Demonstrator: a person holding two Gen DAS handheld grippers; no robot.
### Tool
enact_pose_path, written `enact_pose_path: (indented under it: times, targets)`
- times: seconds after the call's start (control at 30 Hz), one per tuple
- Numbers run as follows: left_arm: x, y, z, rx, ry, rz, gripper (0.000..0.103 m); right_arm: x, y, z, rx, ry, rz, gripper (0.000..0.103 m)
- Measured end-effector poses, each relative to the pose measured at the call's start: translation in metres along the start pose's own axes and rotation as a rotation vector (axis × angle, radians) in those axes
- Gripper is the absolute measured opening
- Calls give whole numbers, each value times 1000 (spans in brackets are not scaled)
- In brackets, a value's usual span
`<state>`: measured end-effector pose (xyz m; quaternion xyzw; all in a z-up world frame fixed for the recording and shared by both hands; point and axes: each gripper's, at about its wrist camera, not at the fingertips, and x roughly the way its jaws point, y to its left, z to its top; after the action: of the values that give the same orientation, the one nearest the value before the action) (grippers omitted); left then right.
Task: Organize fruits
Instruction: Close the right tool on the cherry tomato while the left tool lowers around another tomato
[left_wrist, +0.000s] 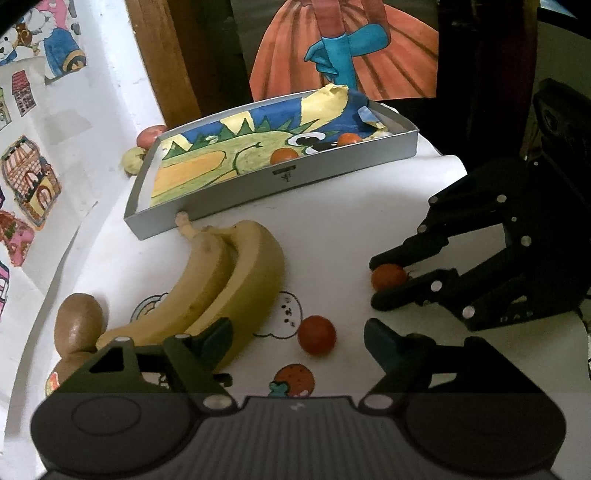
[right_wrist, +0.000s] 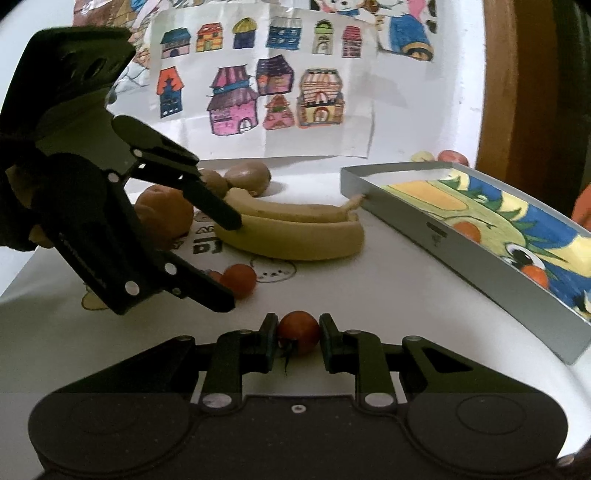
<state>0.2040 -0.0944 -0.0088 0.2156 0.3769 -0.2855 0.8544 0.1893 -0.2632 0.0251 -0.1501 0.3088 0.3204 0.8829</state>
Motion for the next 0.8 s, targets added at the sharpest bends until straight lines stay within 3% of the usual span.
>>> enact_pose_path:
  times: [0.13, 0.63, 0.8]
  targets:
    - [7, 0, 0, -33, 25, -28, 65, -4, -2, -3, 10, -3, -9, 26]
    - [13, 4, -1, -128, 40, -58, 49, -7, -3, -4, 34, -20, -9, 26]
    - [13, 3, 0, -137, 37, -58, 36, -7, -3, -4, 36, -20, -8, 26]
